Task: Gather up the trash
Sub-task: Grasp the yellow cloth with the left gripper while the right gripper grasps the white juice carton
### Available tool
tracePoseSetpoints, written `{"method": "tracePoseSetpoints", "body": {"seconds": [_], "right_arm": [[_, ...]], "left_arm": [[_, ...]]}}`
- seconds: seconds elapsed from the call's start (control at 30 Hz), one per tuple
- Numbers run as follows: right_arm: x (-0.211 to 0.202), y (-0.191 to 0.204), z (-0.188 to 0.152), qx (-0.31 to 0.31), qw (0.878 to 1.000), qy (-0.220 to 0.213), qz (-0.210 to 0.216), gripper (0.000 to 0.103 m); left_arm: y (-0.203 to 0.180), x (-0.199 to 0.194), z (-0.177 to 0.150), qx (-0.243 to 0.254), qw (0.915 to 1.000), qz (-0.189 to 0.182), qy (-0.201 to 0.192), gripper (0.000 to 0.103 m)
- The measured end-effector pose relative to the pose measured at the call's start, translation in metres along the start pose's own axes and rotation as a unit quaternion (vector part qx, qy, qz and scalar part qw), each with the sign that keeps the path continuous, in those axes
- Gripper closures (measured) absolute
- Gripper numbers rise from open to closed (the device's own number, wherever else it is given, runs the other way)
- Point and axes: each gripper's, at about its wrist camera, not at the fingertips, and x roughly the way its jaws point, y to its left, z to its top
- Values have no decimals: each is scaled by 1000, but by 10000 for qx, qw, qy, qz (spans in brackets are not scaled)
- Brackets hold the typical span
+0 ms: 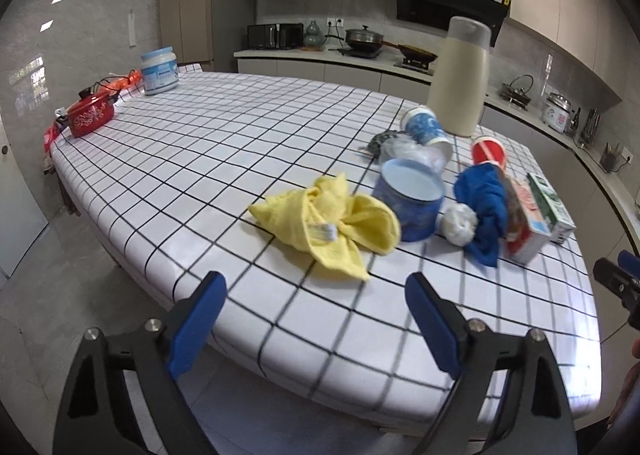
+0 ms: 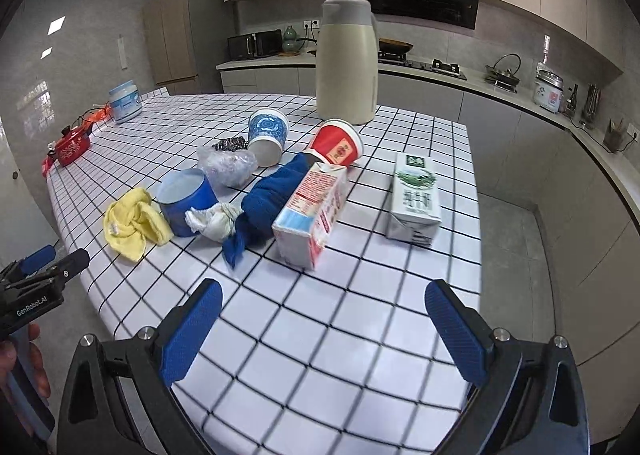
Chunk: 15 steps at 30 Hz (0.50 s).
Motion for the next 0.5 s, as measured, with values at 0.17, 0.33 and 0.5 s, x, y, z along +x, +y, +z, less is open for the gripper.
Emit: {"method": "tracePoseSetpoints", "body": {"seconds": [0.17, 0.33, 0.5], "right_arm": [[45, 17, 23, 51, 9998, 134, -134, 10], [90, 24, 33, 170, 9988, 369, -272, 19], [120, 14, 39, 429, 9966, 548, -439, 35]], "left_arm": [[13, 39, 17, 42, 9998, -124, 129, 16], [18, 73, 25, 118, 9989, -300, 335, 22], [20, 94, 34, 187, 9976, -471, 477, 31]]}}
